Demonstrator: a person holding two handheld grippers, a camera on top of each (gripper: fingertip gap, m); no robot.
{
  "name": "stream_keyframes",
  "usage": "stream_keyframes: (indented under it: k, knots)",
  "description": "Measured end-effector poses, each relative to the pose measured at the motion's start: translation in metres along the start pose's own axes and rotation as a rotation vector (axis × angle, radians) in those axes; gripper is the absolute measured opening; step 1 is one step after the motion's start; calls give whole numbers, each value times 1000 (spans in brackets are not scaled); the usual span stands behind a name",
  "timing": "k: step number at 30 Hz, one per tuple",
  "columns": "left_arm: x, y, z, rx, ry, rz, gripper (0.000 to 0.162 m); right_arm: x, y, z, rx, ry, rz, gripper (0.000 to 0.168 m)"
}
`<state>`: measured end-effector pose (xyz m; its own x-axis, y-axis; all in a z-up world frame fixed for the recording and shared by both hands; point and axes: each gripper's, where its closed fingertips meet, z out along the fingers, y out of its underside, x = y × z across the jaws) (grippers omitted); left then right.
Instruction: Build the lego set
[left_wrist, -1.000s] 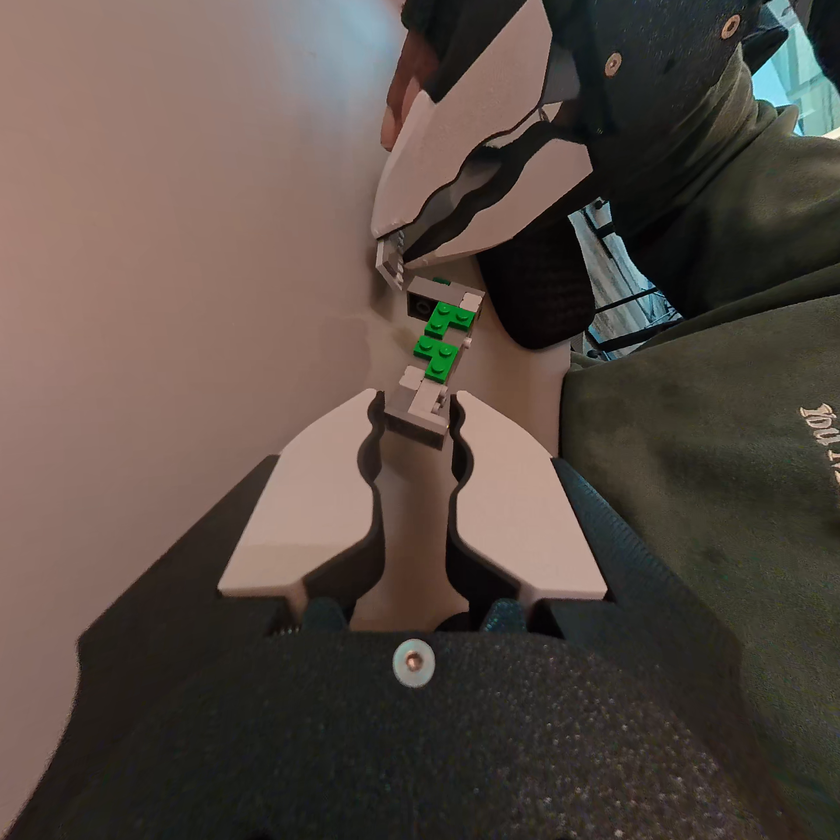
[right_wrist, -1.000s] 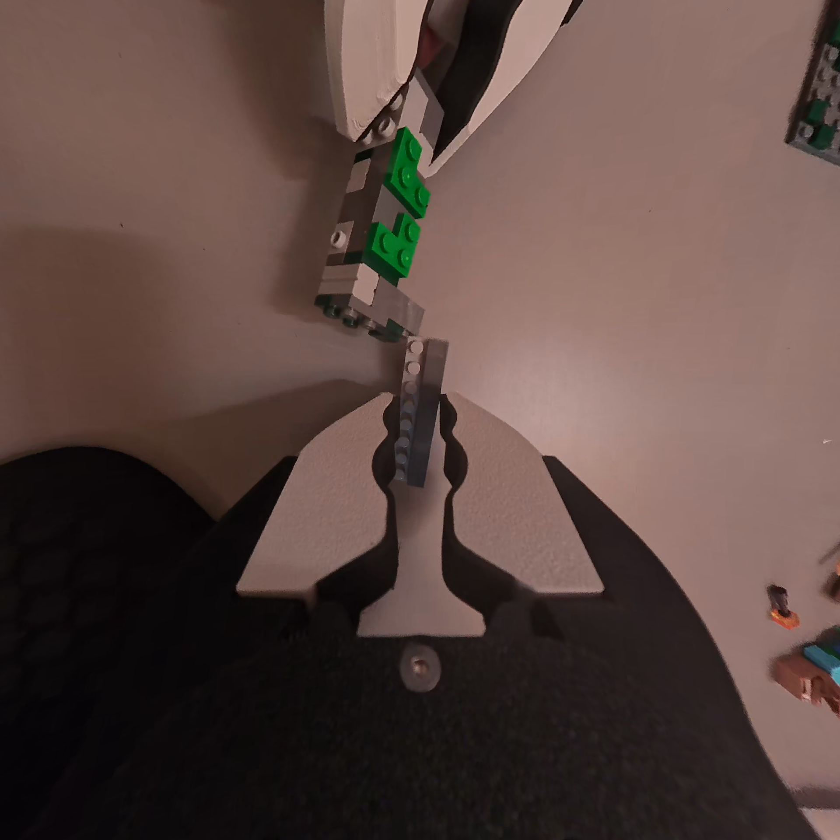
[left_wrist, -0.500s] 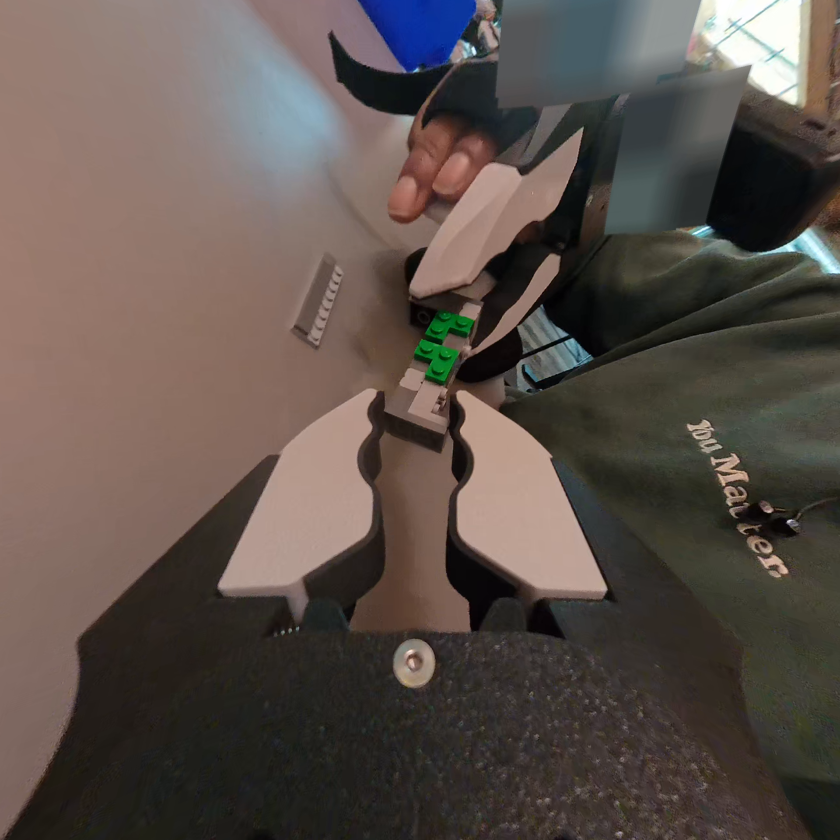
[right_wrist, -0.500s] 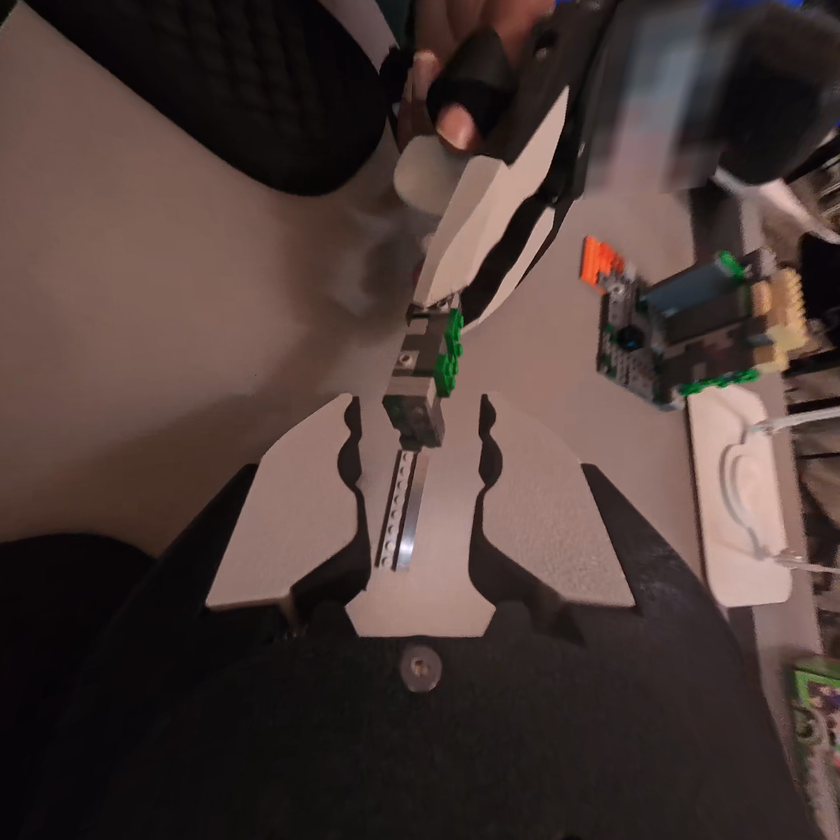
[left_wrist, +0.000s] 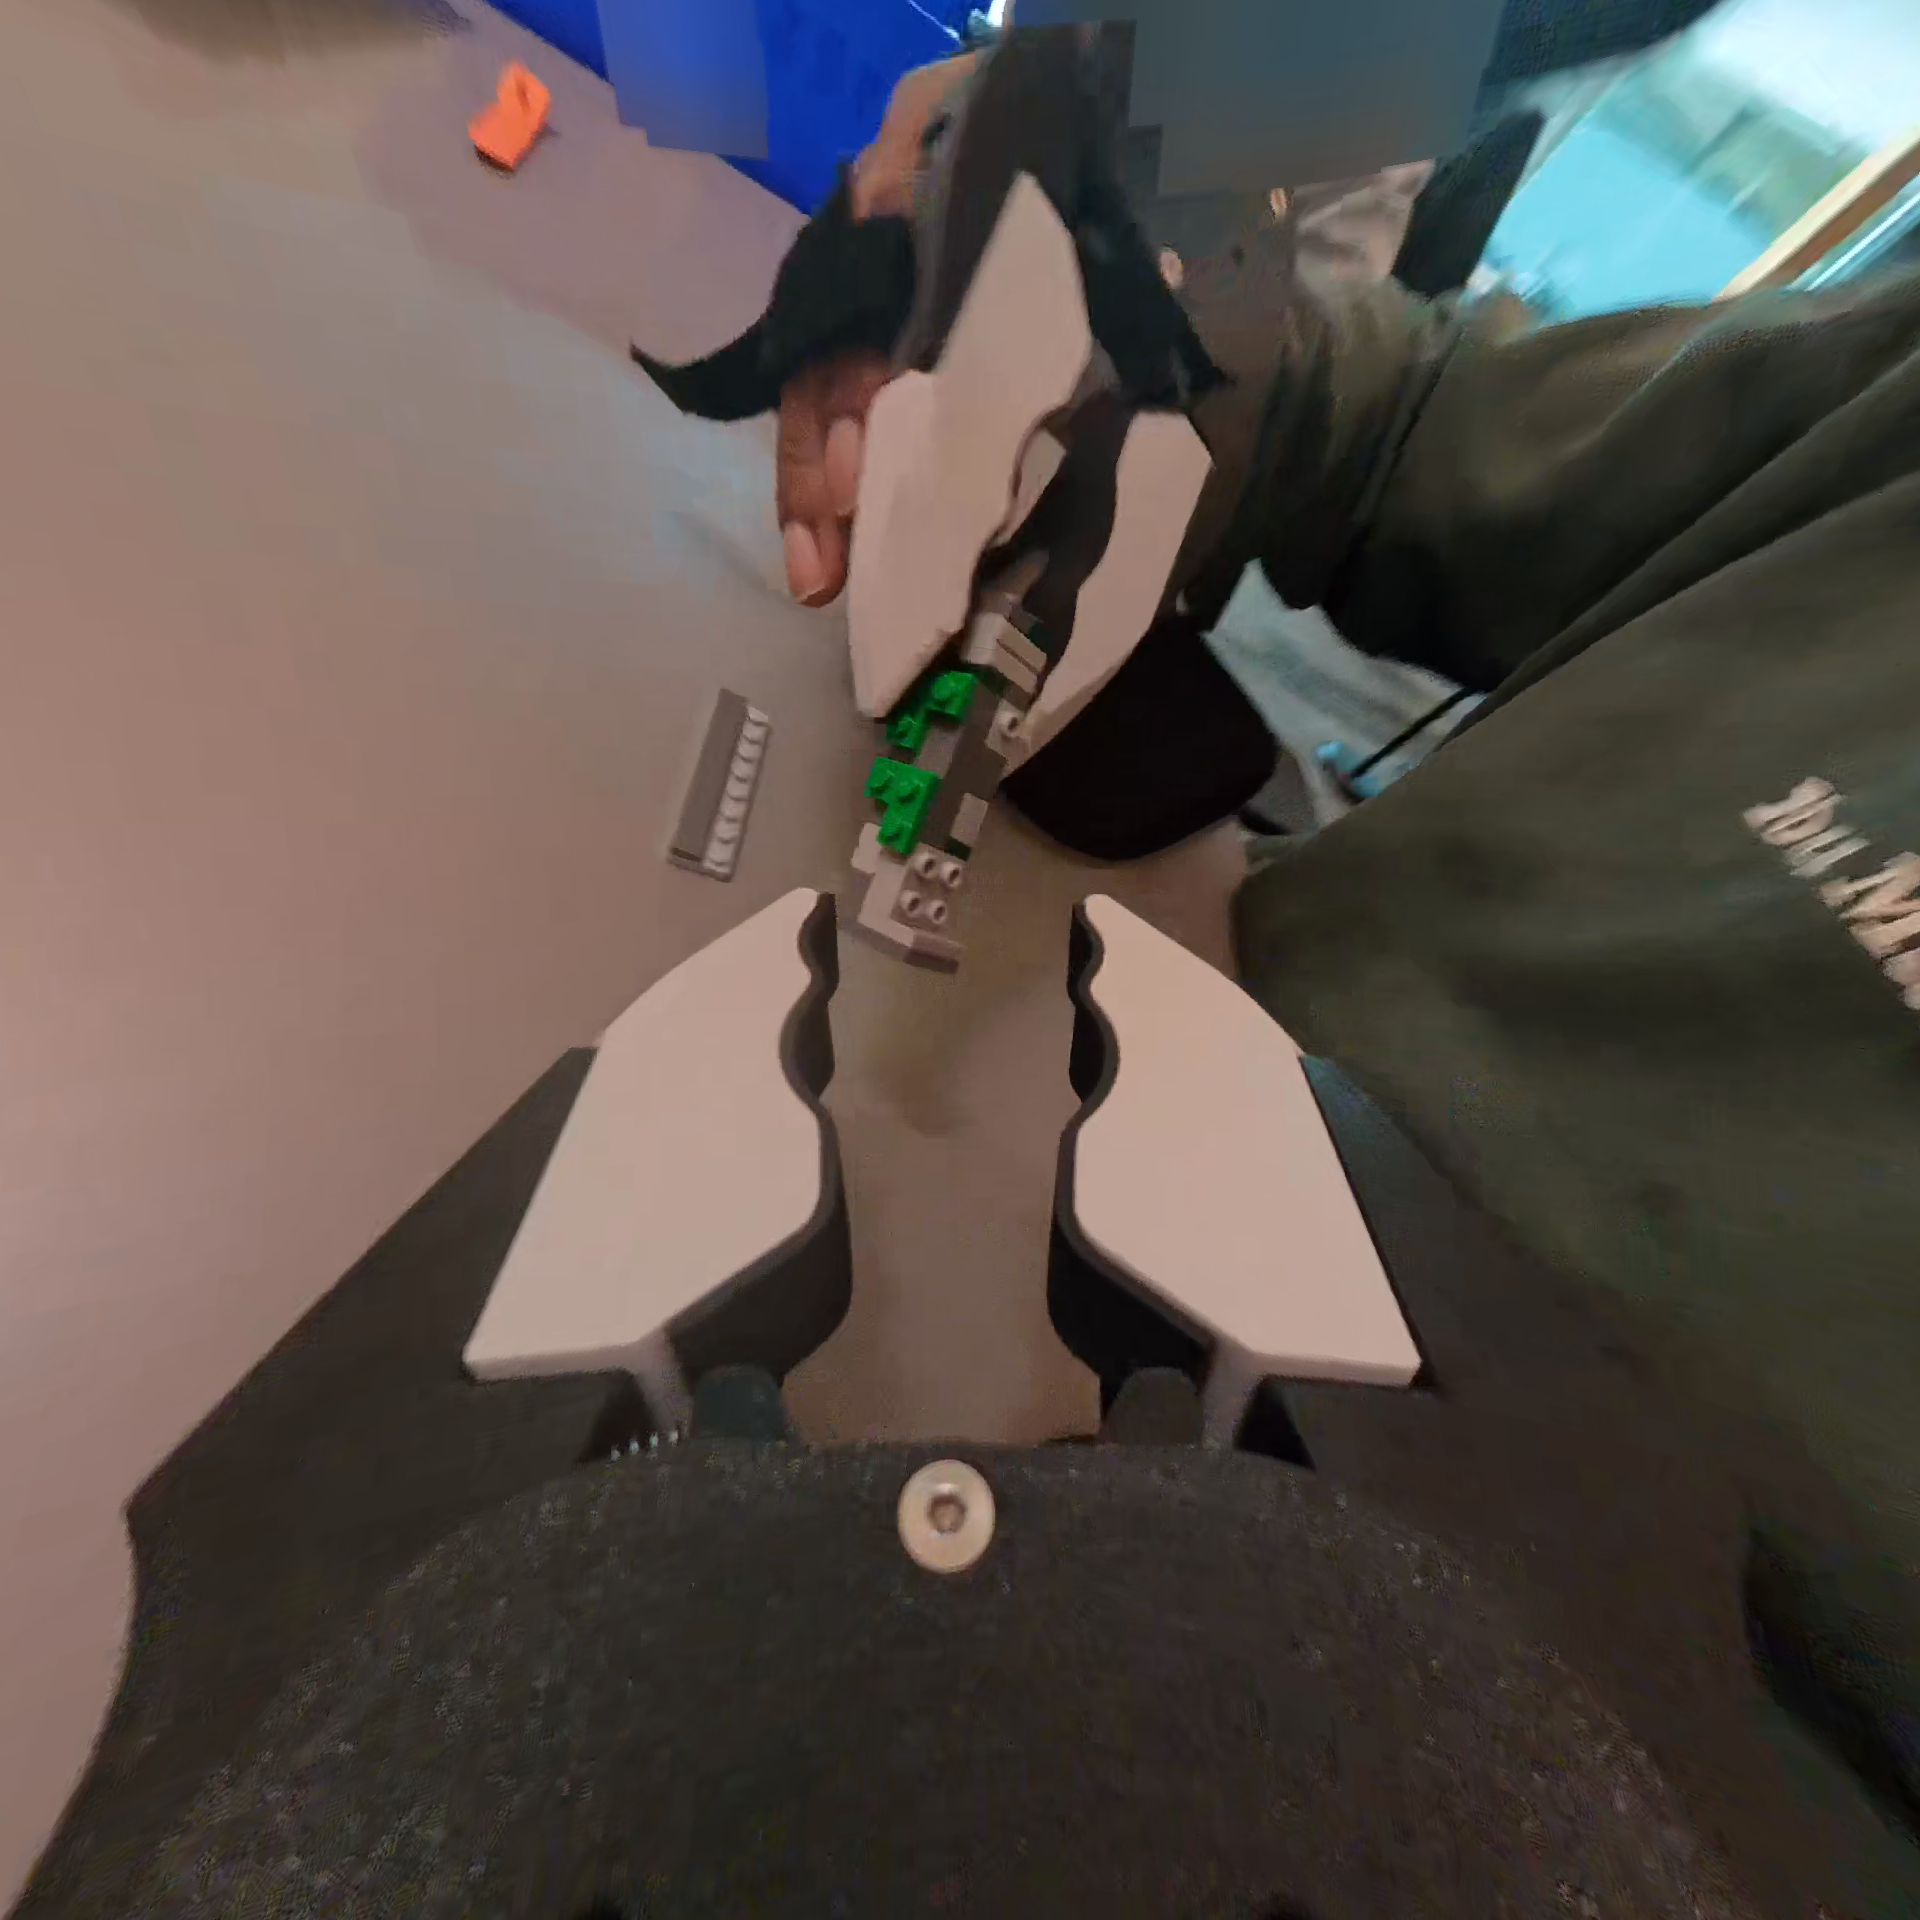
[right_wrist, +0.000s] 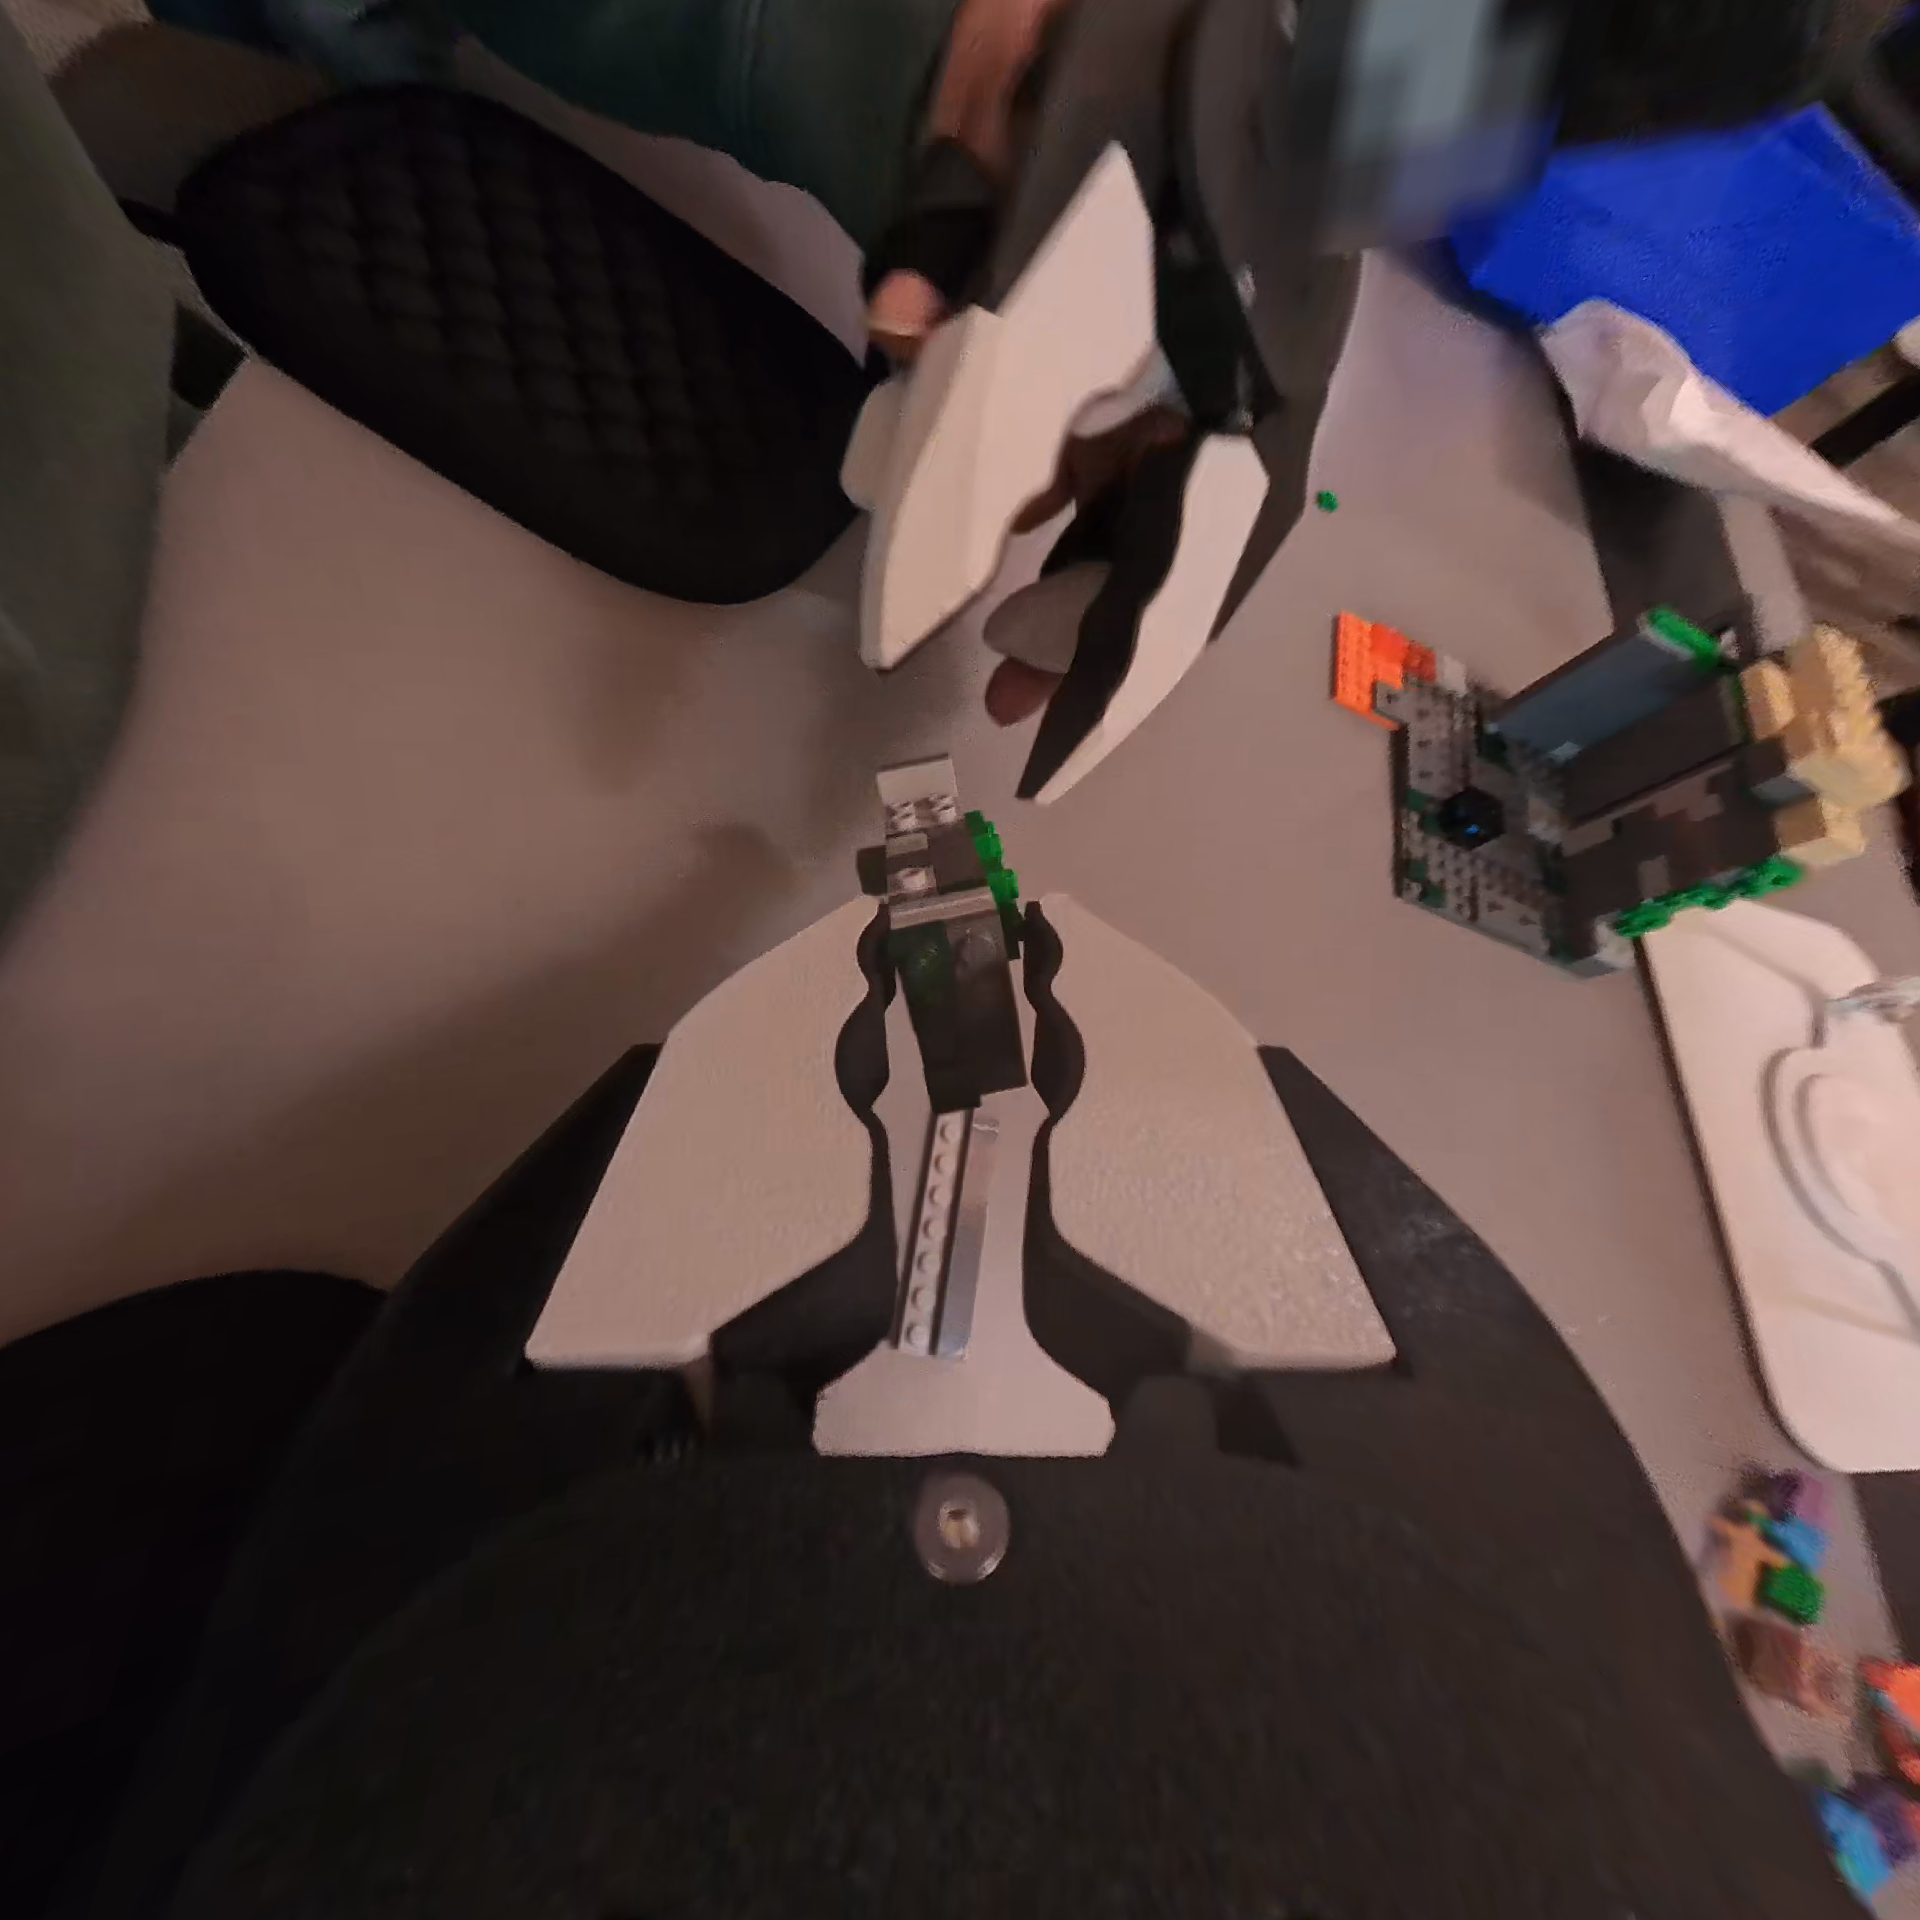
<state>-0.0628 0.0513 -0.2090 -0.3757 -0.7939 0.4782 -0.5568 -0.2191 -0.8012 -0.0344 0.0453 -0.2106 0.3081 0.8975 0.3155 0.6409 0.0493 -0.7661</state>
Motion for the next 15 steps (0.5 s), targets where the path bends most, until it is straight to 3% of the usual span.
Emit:
stream_keyframes:
  k: [7, 11, 15]
  knots:
    - [-12, 9, 9, -99, -370, 410, 46, 6, 6, 0, 68, -106, 295, 23]
    - [-10, 0, 15, -2, -430, 470, 48, 9, -15, -4, 260, -161, 444, 22]
    - [5, -18, 12, 142, -404, 484, 38, 11, -34, -11, 404, -169, 489, 23]
